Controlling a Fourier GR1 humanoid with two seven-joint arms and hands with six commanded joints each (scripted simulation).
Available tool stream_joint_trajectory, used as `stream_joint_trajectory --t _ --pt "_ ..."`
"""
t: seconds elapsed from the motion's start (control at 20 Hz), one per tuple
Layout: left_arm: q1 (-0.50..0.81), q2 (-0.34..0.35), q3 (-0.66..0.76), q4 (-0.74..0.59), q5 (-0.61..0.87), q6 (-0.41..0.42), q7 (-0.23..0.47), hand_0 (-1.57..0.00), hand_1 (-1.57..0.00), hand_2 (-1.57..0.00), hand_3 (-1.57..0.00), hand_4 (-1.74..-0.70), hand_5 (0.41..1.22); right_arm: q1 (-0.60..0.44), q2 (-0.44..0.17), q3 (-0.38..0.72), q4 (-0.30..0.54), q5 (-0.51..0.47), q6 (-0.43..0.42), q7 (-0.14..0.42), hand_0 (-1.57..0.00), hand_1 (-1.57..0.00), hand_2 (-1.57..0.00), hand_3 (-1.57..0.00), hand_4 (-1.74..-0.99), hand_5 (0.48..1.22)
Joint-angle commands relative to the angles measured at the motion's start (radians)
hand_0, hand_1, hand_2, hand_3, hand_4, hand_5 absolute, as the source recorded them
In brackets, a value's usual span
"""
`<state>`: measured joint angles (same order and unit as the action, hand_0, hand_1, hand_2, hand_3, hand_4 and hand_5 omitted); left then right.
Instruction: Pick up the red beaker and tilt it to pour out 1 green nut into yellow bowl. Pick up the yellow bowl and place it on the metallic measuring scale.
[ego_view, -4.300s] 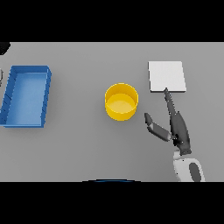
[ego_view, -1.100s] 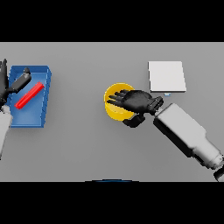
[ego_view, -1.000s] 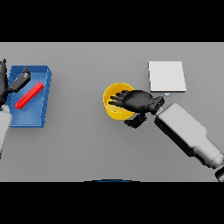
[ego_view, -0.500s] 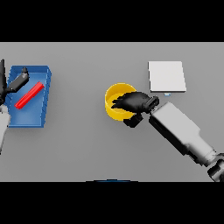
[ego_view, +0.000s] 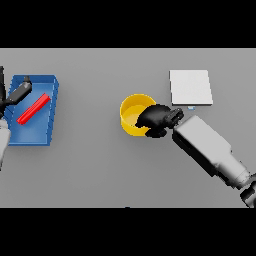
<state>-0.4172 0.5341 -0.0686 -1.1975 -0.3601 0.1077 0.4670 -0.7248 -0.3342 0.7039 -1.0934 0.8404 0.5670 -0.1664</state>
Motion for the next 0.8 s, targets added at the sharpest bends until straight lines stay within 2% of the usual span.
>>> stream_joint_trajectory --t 0.0,0.15,0.25,0.35,0.6,0.75 --pt "0.001 -0.006 -0.006 -0.002 -0.004 0.001 0.0 0.0 0.0 0.0 0.0 -0.74 0.69 0.004 -0.003 0.001 -0.006 -0.005 0.003 0.01 -1.42 -1.42 -1.25 -1.27 -1.681 1.18" --pt "0.005 0.004 -0.003 -0.007 -0.004 -0.003 -0.003 0.0 0.0 0.0 0.0 -0.74 0.688 0.012 -0.018 0.001 -0.017 -0.021 -0.005 -0.006 -1.49 -1.49 -1.29 -1.39 -1.71 1.2" --pt "0.002 0.005 -0.004 0.001 -0.007 0.0 -0.01 0.0 0.0 0.0 0.0 -0.73 0.685 0.02 -0.019 0.001 -0.044 -0.026 -0.008 0.015 -1.52 -1.52 -1.3 -1.4 -1.721 1.208" --pt "0.003 -0.003 -0.01 -0.017 -0.008 -0.003 0.014 0.0 0.0 0.0 0.0 -0.73 0.687 -0.002 -0.029 -0.004 -0.042 -0.031 -0.006 -0.013 -1.54 -1.54 -1.33 -1.38 -1.728 1.212" --pt "0.002 0.0 -0.006 -0.015 -0.004 -0.003 0.016 0.0 0.0 0.0 0.0 -0.74 0.695 -0.014 -0.079 -0.056 -0.146 -0.063 0.063 0.031 -1.56 -1.56 -1.41 -1.25 -1.737 1.218" --pt "-0.005 0.003 -0.005 -0.013 -0.006 -0.004 0.013 0.0 0.0 0.0 0.0 -0.74 0.693 -0.022 -0.099 -0.089 -0.18 -0.062 0.058 0.068 -1.57 -1.57 -1.42 -1.27 -1.739 1.22"
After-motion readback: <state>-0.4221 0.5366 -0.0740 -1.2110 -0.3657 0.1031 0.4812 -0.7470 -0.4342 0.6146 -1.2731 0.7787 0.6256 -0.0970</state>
